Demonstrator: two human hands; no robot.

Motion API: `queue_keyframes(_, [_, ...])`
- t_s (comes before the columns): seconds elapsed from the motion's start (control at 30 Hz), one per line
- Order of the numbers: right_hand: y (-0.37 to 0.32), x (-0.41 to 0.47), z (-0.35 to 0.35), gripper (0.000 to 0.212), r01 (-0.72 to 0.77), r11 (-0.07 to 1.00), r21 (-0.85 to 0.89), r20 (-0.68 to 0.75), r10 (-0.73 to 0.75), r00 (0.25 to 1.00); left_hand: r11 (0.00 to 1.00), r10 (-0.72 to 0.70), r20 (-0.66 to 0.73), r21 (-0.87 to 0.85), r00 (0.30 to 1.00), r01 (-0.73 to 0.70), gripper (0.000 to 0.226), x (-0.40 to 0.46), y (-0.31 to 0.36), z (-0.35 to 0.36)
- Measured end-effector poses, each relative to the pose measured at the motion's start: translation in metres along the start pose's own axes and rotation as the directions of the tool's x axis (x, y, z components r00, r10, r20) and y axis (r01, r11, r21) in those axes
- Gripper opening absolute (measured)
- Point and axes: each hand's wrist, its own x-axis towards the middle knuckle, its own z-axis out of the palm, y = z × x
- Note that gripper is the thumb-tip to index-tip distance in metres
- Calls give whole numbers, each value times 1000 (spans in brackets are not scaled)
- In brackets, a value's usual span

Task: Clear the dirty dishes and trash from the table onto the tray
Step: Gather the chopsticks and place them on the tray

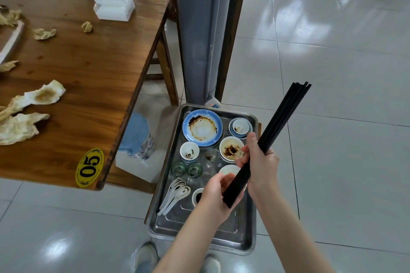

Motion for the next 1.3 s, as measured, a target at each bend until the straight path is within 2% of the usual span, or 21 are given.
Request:
queue_keyframes(0.13, [17, 4, -7, 33, -42, 999, -33, -27, 41, 999, 1000, -2, -24, -2, 1000, 2, 26, 5, -3, -3])
queue_keyframes(0.4, [38, 14, -19, 36, -113, 993, -15, -33, 113, 993, 998, -40, 13, -48, 999, 41, 30, 17, -7, -4])
queue_keyframes(0.57, [56, 32, -44, 40, -160, 985, -63, -145, 149, 978, 986, -19, -10, 165, 1000, 21, 25, 27, -3, -15])
queue_keyframes(0.73, [86, 47, -76, 41, -270, 952, -142, -246, 230, 942, 983, 25, -93, 183, 995, -7, 21, 43, 10, -40])
queue_keyframes(0.9, [120, 55, -101, 40, -347, 916, -203, -331, 269, 905, 987, 61, -115, 155, 992, -43, 22, 61, 22, -58])
queue_keyframes(1.3, [203, 64, -117, 23, -410, 770, -488, -343, 263, 902, 983, 94, -122, 166, 988, -73, 17, 80, 28, -81])
